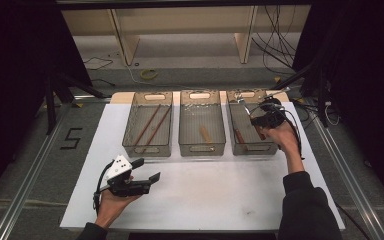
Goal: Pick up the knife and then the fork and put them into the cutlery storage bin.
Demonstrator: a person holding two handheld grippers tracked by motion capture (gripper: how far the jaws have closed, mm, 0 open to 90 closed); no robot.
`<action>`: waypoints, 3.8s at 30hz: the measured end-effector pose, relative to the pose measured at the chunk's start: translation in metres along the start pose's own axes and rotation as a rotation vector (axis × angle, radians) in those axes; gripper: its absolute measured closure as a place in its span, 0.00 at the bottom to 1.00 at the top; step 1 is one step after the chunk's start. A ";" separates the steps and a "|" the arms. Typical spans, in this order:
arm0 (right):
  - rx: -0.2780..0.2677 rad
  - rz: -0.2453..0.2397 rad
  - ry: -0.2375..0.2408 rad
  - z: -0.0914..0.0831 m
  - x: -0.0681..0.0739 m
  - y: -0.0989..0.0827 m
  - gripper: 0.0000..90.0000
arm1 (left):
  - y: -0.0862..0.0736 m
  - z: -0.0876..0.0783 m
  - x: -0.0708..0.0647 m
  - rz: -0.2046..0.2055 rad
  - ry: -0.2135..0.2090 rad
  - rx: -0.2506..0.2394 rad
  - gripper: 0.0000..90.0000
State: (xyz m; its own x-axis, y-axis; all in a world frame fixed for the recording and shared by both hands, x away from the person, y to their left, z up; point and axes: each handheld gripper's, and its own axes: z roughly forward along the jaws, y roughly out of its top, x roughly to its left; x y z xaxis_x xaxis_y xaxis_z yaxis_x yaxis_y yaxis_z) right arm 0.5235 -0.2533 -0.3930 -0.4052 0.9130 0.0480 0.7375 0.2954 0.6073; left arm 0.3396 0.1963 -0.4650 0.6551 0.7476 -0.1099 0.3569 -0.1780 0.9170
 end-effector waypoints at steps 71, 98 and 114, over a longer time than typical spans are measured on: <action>-0.292 -0.061 0.308 -0.037 0.086 -0.051 0.35 | 0.001 0.000 -0.001 -0.015 -0.036 -0.004 0.21; -0.332 -0.120 0.392 -0.040 0.108 -0.102 0.31 | 0.001 0.002 -0.003 -0.021 -0.068 0.007 0.21; -0.423 -0.120 0.394 -0.055 0.102 -0.145 0.30 | 0.001 0.003 -0.005 -0.022 -0.084 0.011 0.21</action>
State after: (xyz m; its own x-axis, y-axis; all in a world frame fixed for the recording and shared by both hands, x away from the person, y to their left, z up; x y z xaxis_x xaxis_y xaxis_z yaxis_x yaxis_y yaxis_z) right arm 0.3456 -0.2187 -0.4322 -0.7024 0.6827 0.2015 0.4272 0.1779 0.8865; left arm 0.3389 0.1904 -0.4649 0.7002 0.6953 -0.1620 0.3789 -0.1695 0.9098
